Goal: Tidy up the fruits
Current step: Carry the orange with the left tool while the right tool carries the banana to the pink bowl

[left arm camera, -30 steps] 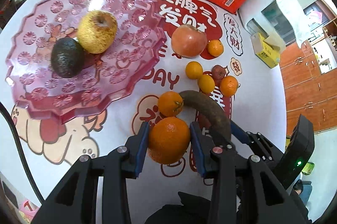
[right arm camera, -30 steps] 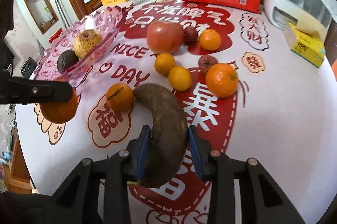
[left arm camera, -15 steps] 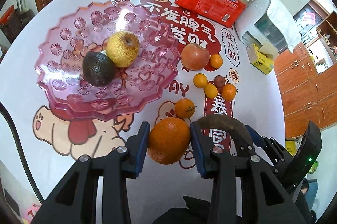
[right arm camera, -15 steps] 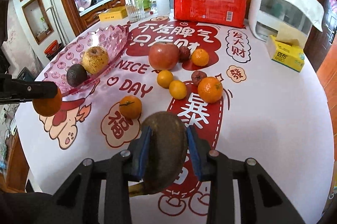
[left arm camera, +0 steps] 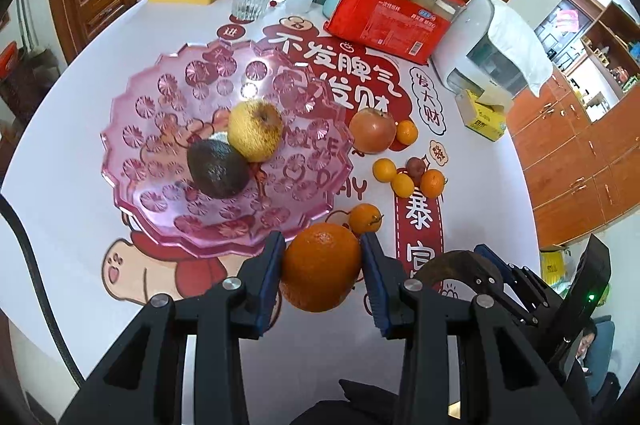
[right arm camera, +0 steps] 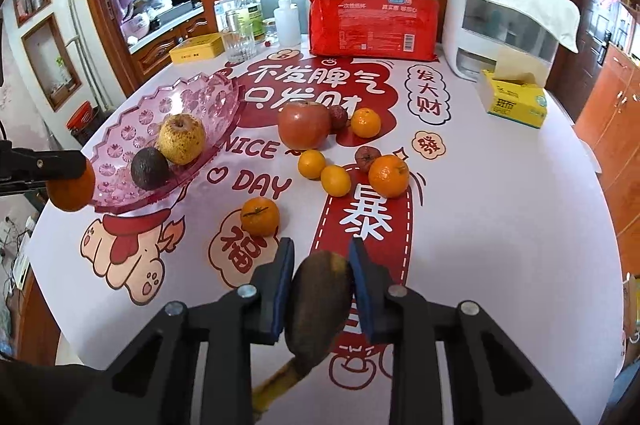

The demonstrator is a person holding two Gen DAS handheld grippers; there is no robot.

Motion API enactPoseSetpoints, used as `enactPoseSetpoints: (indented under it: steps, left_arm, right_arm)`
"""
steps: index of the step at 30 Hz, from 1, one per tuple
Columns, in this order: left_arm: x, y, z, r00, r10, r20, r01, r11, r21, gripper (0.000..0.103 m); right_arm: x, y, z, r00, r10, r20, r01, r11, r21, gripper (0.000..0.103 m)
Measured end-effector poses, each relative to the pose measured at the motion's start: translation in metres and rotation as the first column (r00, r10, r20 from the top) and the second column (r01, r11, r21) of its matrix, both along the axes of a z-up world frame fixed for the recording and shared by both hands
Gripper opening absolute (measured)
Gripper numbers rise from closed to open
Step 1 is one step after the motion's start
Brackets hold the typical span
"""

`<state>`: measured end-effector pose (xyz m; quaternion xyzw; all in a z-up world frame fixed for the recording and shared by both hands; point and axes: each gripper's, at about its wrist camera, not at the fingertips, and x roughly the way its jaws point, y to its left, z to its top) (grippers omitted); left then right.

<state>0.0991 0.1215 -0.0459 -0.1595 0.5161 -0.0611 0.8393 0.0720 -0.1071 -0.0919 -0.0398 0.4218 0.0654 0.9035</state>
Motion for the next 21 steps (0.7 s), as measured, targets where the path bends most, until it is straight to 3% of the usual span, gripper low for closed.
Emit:
enactPoseSetpoints:
  steps: [10, 21]
  left_arm:
    - [0.007, 0.030, 0.023, 0.999, -0.028, 0.044, 0.028, 1.000, -0.005, 0.037]
    - [0.021, 0.074, 0.043, 0.994, -0.049, 0.097, 0.047, 0.999, 0.023, 0.037]
  right_arm:
    - [-0.003, 0.019, 0.033, 0.998, -0.033, 0.059, 0.032, 0.999, 0.009, 0.028]
    - [0.012, 0.078, 0.086, 0.986, 0.043, 0.161, -0.042, 0.999, -0.010, 0.028]
